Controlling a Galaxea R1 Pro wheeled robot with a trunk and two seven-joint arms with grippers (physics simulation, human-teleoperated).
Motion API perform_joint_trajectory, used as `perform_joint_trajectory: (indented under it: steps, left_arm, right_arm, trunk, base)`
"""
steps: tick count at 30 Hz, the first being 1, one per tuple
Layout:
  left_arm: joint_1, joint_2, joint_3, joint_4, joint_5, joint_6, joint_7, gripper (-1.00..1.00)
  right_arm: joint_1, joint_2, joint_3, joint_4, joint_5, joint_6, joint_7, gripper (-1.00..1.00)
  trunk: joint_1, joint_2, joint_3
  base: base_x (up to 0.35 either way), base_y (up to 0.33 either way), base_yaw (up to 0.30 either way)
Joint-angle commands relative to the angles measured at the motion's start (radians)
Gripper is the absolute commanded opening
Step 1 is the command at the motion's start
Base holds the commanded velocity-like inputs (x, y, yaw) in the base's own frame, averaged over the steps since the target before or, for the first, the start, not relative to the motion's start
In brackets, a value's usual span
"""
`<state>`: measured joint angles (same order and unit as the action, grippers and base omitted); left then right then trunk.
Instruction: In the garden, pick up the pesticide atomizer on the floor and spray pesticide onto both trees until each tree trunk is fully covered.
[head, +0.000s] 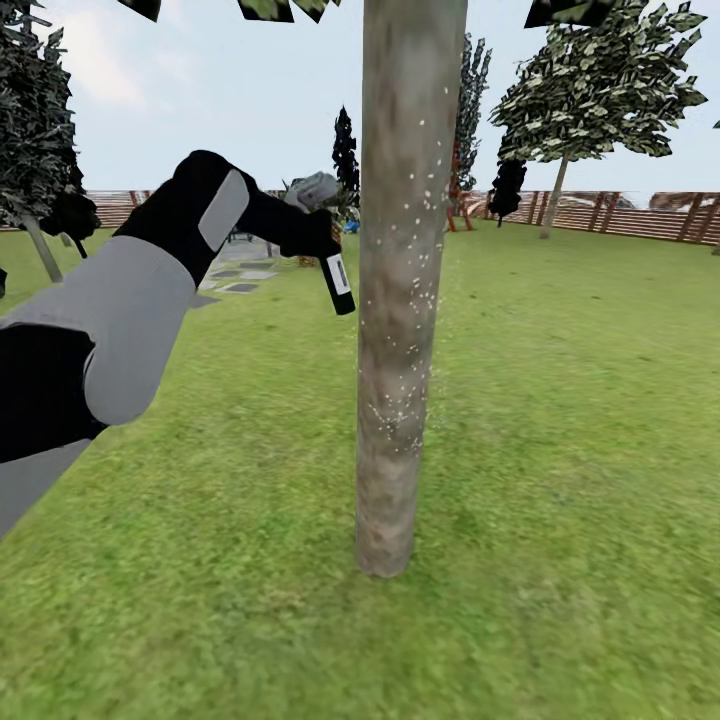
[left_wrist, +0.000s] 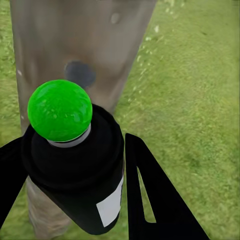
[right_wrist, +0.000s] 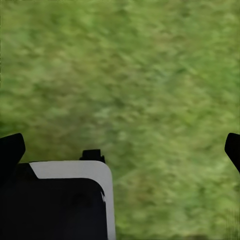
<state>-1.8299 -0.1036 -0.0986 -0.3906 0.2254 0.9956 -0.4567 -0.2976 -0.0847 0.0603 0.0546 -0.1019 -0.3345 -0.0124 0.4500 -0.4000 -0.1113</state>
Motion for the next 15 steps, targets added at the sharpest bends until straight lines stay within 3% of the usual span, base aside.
perform_joint_trajectory:
  steps: [1, 9, 15]
  left_arm:
    - [-0.001, 0.000, 0.000, 0.001, 0.000, 0.000, 0.000, -1.00]
    - [-0.010, -0.008, 0.001, 0.001, 0.001, 0.000, 0.000, -1.00]
    - [-0.158, -0.014, 0.005, 0.002, 0.001, 0.004, -0.002, -1.00]
  right_arm:
    - [0.000, 0.000, 0.000, 0.000, 0.000, 0.001, 0.000, 1.00]
    - [0.003, 0.003, 0.000, 0.001, -0.001, 0.001, 0.000, 1.00]
    - [0.003, 0.003, 0.000, 0.001, -0.001, 0.001, 0.000, 1.00]
  trunk:
    - [0.000, 0.000, 0.000]
    - [0.000, 0.000, 0.000]
    - [0.000, 0.000, 0.000]
  base:
    - [0.000, 0.000, 0.000]
    - [0.000, 0.000, 0.000]
    - [0.000, 0.000, 0.000]
